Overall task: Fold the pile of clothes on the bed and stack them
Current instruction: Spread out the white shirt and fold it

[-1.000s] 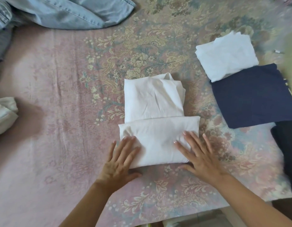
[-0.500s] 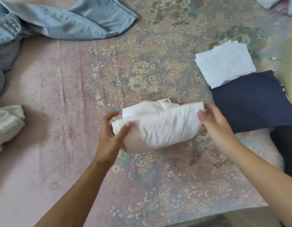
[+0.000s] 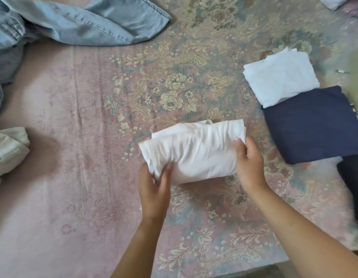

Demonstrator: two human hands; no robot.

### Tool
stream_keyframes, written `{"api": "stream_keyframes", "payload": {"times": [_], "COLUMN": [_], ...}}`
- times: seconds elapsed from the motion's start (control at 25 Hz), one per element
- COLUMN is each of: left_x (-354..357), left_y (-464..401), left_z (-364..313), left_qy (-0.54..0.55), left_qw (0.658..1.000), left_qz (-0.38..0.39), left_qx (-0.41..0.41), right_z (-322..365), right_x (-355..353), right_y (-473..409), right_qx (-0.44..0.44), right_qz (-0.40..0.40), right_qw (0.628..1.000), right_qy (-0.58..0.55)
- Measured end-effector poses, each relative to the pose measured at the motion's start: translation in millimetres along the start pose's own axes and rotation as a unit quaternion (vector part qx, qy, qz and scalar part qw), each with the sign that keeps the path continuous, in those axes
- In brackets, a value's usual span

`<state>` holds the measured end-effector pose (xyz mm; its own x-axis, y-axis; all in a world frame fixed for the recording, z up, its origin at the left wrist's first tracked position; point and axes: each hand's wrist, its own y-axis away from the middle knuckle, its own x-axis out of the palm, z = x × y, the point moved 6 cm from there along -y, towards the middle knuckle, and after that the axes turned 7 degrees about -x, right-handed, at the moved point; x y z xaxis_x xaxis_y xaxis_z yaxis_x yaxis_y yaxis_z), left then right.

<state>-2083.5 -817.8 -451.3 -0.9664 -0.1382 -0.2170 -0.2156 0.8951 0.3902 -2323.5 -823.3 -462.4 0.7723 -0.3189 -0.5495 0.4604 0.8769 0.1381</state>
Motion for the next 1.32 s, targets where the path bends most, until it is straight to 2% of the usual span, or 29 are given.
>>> {"api": "stream_keyframes", "payload": {"times": [0.12,0.2,0.28,0.44,0.52,0.6,0.68,0.84,0.96,1.04,1.08,1.12,1.16,1.2,1.24,1.32], "left_x": [14.2,15.9,12.2,14.4,10.2,-1.5,-7.8,8.9,7.9,2.8,0.0,-1.3,6.3,22.0,37.7,55.8], "left_y": [-35.5,-39.6,-34.6,-36.6,-35.6,-35.3,-45.3,-73.0,-81.9,-84.7,-82.7,-73.4,-57.2,-37.9,-21.6,-16.8], "left_z": [-7.7,14.4,40.4,51.4,42.4,29.7,15.8,9.8,17.0,16.8,11.1,-3.6,-16.8,-20.2,-10.4,27.7], "left_qy": [-0.018,-0.069,-0.125,-0.269,-0.284,-0.245,-0.223,-0.336,-0.38,-0.392,-0.419,-0.441,-0.444,-0.454,-0.47,-0.532], "left_qw": [1.0,0.995,0.983,0.941,0.936,0.948,0.953,0.935,0.921,0.915,0.903,0.887,0.872,0.844,0.815,0.769], "left_qz": [0.007,-0.042,-0.086,-0.125,-0.147,-0.184,-0.2,-0.097,-0.047,-0.047,-0.077,-0.133,-0.152,-0.121,-0.062,0.046], "left_qx": [-0.011,-0.058,-0.101,-0.164,-0.15,-0.09,-0.042,-0.063,-0.071,-0.085,-0.059,0.029,0.141,0.257,0.332,0.351], "right_z": [-8.4,-19.8,-31.4,-36.2,-29.7,-20.1,-12.4,-2.7,-15.4,-10.5,0.3,15.4,27.9,32.6,28.9,1.3], "right_x": [6.4,11.7,15.6,22.7,17.0,10.7,12.2,36.1,47.1,45.9,41.5,39.9,44.0,53.8,64.1,76.4], "right_y": [-14.4,-11.2,-3.4,-2.6,-6.1,-12.6,-24.2,-30.9,-35.2,-36.2,-33.2,-23.9,-8.1,11.4,25.6,33.7], "right_qx": [0.031,0.063,0.092,0.081,0.07,0.052,0.023,-0.02,-0.005,-0.002,-0.045,-0.121,-0.224,-0.325,-0.37,-0.338], "right_qz": [-0.031,-0.026,-0.008,0.036,0.016,-0.037,-0.071,-0.06,-0.031,-0.03,-0.059,-0.081,-0.065,-0.018,0.047,0.127], "right_qw": [0.998,0.992,0.982,0.963,0.973,0.988,0.992,0.988,0.97,0.961,0.949,0.931,0.906,0.874,0.848,0.825], "right_qy": [0.044,0.108,0.163,0.255,0.22,0.139,0.104,0.139,0.239,0.276,0.306,0.334,0.352,0.361,0.375,0.434]}}
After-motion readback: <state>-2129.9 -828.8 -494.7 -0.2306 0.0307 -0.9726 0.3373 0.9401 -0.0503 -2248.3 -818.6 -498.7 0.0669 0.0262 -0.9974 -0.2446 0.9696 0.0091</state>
